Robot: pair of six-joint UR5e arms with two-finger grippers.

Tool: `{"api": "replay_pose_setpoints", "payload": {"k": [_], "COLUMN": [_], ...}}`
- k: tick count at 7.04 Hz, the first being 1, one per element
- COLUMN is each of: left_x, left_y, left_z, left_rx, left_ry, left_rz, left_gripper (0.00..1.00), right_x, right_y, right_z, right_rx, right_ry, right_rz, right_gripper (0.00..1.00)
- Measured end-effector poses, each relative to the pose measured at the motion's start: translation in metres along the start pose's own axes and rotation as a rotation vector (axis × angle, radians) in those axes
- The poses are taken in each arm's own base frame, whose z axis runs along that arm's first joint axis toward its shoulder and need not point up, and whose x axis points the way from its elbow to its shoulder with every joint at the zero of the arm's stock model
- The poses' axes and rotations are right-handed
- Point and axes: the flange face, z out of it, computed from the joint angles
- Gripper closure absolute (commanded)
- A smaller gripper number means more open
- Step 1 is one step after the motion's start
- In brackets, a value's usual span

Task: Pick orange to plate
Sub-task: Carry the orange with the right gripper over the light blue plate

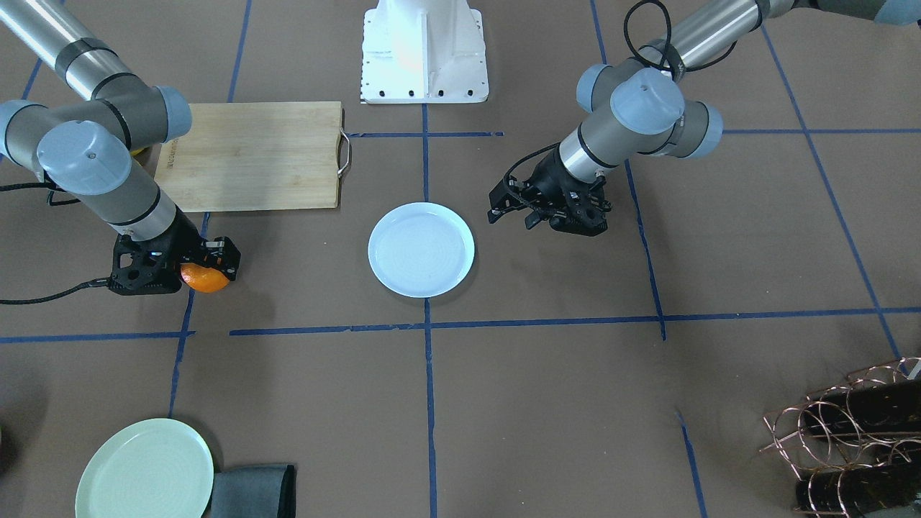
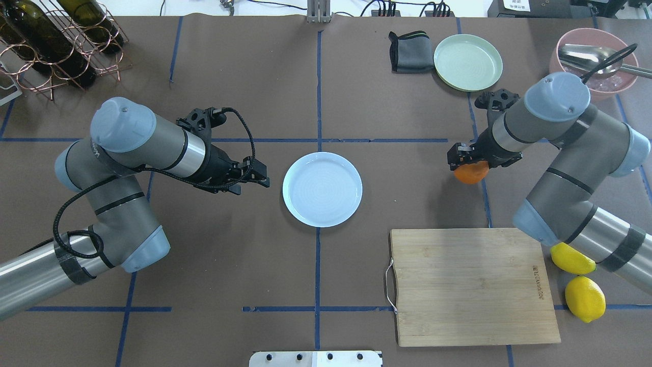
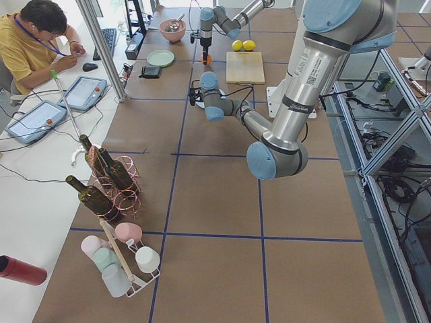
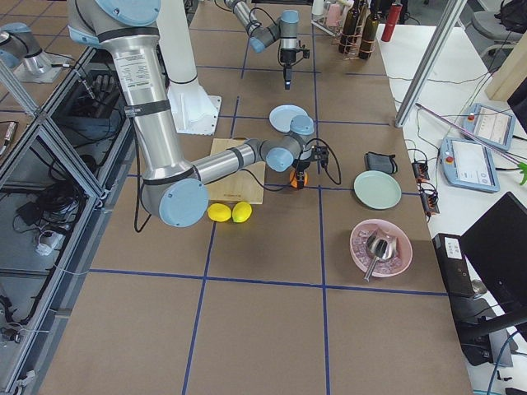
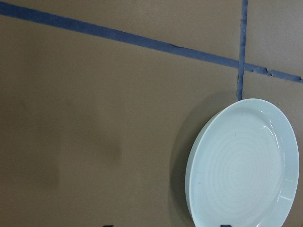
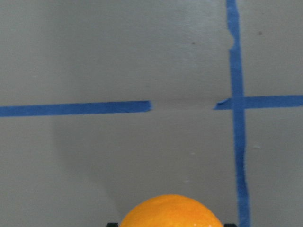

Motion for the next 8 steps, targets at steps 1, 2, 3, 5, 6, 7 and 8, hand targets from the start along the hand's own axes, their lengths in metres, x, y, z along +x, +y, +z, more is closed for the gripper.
{"api": "replay_pose_setpoints", "payload": {"k": [1,2,3,5,6,7,8], "left_x": [0.004,0.008,0.007,0.000,-0.001,-0.001,-0.002], "left_y": [0.001,0.003,0.004,0.006,0.006,0.006,0.006], "left_z": [-0.005,-0.010,-0.012,-0.012,-0.012,-0.012,-0.012], "left_rx": [0.002,0.003,0.003,0.001,0.002,0.002,0.002], "left_ry": [0.010,0.021,0.022,0.015,0.015,0.014,0.013], "left_rz": [0.004,0.009,0.012,0.015,0.015,0.013,0.013], "left_gripper": [0.20,0.20,0.20,0.20,0.20,0.20,0.20], "right_x": [-0.045,-0.094,-0.137,-0.221,-0.250,-0.267,-0.277], "right_y": [-0.003,0.002,0.013,0.032,0.039,0.049,0.059], "right_z": [-0.019,-0.030,-0.032,-0.017,-0.004,0.008,0.017], "right_rx": [-0.012,-0.030,-0.051,-0.050,-0.038,-0.041,-0.042], "right_ry": [-0.020,-0.040,-0.059,-0.065,-0.053,-0.042,-0.034], "right_rz": [0.059,0.125,0.200,0.337,0.382,0.394,0.392], "right_gripper": [1.00,1.00,1.00,1.00,1.00,1.00,1.00]}}
